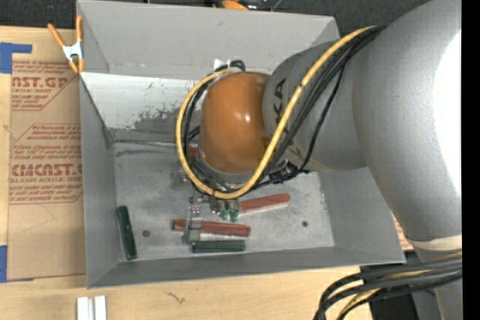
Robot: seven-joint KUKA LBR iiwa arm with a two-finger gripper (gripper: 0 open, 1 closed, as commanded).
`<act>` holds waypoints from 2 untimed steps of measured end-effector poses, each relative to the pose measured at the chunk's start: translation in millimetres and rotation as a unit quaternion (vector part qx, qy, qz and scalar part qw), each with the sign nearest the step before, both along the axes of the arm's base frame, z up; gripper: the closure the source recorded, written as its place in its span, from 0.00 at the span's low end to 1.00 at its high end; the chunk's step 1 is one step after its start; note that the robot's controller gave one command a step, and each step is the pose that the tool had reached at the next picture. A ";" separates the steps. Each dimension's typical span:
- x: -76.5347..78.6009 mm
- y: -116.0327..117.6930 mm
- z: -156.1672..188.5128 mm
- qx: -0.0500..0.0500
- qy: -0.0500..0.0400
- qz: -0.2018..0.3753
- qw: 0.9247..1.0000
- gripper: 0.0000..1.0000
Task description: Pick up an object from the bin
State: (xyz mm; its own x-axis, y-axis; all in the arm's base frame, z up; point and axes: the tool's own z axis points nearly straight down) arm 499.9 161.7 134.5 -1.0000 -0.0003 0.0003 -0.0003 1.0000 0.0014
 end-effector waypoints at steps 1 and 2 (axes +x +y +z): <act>17.7 -35.5 -67.5 -0.001 0.002 0.034 0.999 0.00; 18.2 -33.7 -64.8 0.000 0.000 0.035 0.999 1.00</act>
Offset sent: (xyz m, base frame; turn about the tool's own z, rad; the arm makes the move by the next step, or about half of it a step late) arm 0.0183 -0.0341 -0.0645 -0.0710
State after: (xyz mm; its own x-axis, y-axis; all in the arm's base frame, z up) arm 518.1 128.0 69.6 -0.9975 -0.0709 0.0005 -0.0709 0.9975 0.0009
